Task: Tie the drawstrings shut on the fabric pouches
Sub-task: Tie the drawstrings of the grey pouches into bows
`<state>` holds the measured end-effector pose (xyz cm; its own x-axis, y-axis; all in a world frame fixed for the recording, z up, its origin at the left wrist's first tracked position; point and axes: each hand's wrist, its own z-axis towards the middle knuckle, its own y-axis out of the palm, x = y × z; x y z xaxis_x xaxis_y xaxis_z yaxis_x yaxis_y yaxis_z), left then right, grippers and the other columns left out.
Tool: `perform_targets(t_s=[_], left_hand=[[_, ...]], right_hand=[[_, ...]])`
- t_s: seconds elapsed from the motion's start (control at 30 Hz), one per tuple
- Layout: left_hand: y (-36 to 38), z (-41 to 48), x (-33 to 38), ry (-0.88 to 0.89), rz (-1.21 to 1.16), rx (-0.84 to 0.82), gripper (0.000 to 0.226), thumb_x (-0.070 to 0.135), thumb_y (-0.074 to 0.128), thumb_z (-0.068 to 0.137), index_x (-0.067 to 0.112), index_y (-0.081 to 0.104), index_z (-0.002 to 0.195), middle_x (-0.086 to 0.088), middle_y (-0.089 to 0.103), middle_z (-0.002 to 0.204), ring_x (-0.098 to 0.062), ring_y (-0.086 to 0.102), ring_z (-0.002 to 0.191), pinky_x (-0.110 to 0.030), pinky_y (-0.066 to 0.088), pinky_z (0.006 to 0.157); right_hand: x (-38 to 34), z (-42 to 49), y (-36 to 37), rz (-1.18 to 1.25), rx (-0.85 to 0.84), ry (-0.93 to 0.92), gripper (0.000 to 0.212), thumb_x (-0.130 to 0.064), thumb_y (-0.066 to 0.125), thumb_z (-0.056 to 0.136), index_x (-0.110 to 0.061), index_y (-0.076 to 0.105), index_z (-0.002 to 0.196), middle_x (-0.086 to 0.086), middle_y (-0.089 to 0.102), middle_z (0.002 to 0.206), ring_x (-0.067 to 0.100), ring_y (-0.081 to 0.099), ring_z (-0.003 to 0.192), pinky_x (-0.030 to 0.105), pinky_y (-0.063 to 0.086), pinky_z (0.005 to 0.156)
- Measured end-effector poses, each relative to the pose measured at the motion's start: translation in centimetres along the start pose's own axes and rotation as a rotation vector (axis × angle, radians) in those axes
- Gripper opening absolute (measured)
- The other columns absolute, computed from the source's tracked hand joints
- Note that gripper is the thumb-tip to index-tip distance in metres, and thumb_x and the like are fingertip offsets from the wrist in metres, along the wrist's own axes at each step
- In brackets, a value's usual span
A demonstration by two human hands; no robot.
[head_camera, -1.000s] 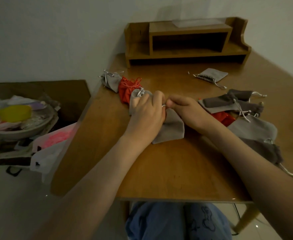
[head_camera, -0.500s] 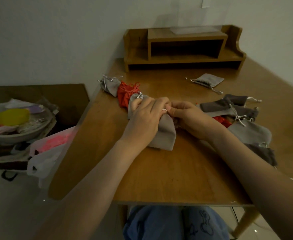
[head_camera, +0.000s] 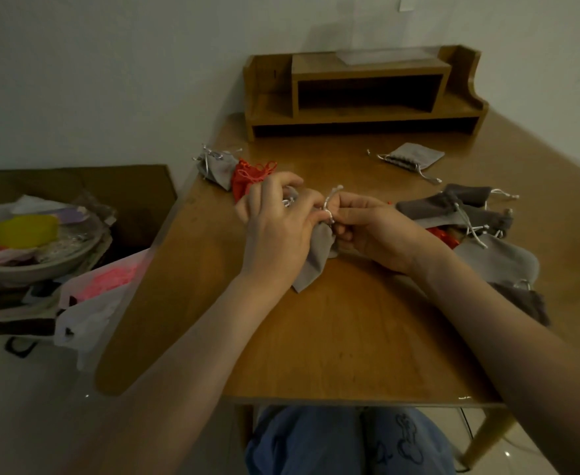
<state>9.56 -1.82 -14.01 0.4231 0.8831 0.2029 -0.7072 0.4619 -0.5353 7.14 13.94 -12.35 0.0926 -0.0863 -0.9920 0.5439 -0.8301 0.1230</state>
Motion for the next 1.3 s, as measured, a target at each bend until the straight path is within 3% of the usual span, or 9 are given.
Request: perform_targets(t_s=[0.37,0.47,0.57,0.63,0.77,0.87,1.07,1.17,1.3], left_hand=[[-0.2,0.0,-0.7,0.038,0.039,-0.085,0.007,0.016,0.056,0.085,0.016,0.063,0.082,-0.007,0.058,0.114,-0.021,0.040,0.106,-0.030,0.016,0.083],[0.0,0.1,-0.6,-0.072,-0.162,-0.196,0.009,0.009,0.053,0.087,0.014,0.054,0.080,-0.011,0.056,0.122,-0.027,0.048,0.114,-0.041,0.033,0.095],[-0.2,0.2,-0.3,-0.137,-0.422,-0.309,0.012,0.012,0.043,0.092,0.014,0.046,0.081,-0.014,0.062,0.104,-0.024,0.057,0.096,-0.037,0.047,0.081],[-0.2,0.3,-0.4,-0.129,-0.450,-0.272,0.014,0.012,0.044,0.091,0.009,0.049,0.079,-0.011,0.058,0.084,-0.016,0.052,0.076,-0.026,0.040,0.067],[0.1,0.1,-0.7,-0.146,-0.338,-0.225,0.019,0.007,0.046,0.094,0.015,0.039,0.078,0.010,0.037,0.077,-0.006,0.036,0.066,-0.015,0.031,0.062],[0.1,-0.3,-1.0,-0.097,-0.136,-0.188,0.020,0.008,0.048,0.092,0.016,0.035,0.078,0.003,0.038,0.080,-0.011,0.038,0.067,-0.018,0.032,0.064],[0.0,-0.6,-0.8,-0.162,0.152,-0.080,0.012,0.006,0.057,0.080,0.002,0.053,0.091,-0.016,0.053,0.094,-0.028,0.052,0.084,-0.034,0.040,0.071],[-0.7,-0.3,0.0,0.065,-0.095,-0.067,0.006,0.006,0.053,0.083,0.005,0.054,0.089,-0.011,0.053,0.091,-0.023,0.050,0.085,-0.036,0.041,0.076],[-0.7,-0.7,0.5,0.354,-0.181,-0.445,0.022,0.022,0.052,0.084,0.014,0.063,0.101,0.001,0.061,0.099,-0.015,0.054,0.096,-0.031,0.027,0.092]], right_hand=[[0.1,0.3,-0.2,-0.141,0.281,-0.039,0.017,-0.009,0.044,0.098,-0.015,0.053,0.084,0.000,0.046,0.072,0.009,0.040,0.061,0.021,0.031,0.053],[0.4,0.4,0.1,-0.203,0.341,-0.046,0.017,-0.014,0.045,0.099,-0.017,0.053,0.084,-0.001,0.045,0.072,0.011,0.038,0.062,0.022,0.031,0.054],[0.4,0.4,0.2,-0.219,0.357,-0.060,0.015,-0.016,0.045,0.099,-0.016,0.053,0.087,-0.001,0.046,0.074,0.011,0.039,0.062,0.022,0.033,0.056],[0.4,0.3,0.1,-0.264,0.366,-0.064,0.014,-0.019,0.045,0.099,-0.017,0.055,0.089,-0.002,0.050,0.077,0.012,0.042,0.064,0.023,0.036,0.059],[0.7,0.7,0.0,-0.637,0.457,-0.181,0.014,-0.024,0.048,0.099,-0.017,0.059,0.094,-0.005,0.056,0.079,0.005,0.049,0.067,0.016,0.040,0.062],[0.7,0.6,-0.4,-1.036,0.521,-0.225,0.016,-0.023,0.047,0.099,-0.013,0.058,0.105,-0.004,0.054,0.089,0.010,0.052,0.083,0.018,0.039,0.065],[0.3,-0.7,-1.6,-1.382,0.575,0.114,0.039,-0.022,0.055,0.086,-0.011,0.043,0.122,0.009,0.044,0.123,0.027,0.040,0.116,0.038,0.036,0.098],[0.0,-0.8,-1.4,-1.444,0.604,0.141,0.047,-0.025,0.057,0.085,-0.012,0.039,0.127,0.010,0.038,0.128,0.029,0.034,0.120,0.042,0.030,0.101],[0.0,-1.0,-1.7,-1.525,0.706,0.203,0.050,-0.028,0.055,0.087,-0.011,0.037,0.130,0.013,0.035,0.133,0.033,0.031,0.126,0.046,0.028,0.103]])
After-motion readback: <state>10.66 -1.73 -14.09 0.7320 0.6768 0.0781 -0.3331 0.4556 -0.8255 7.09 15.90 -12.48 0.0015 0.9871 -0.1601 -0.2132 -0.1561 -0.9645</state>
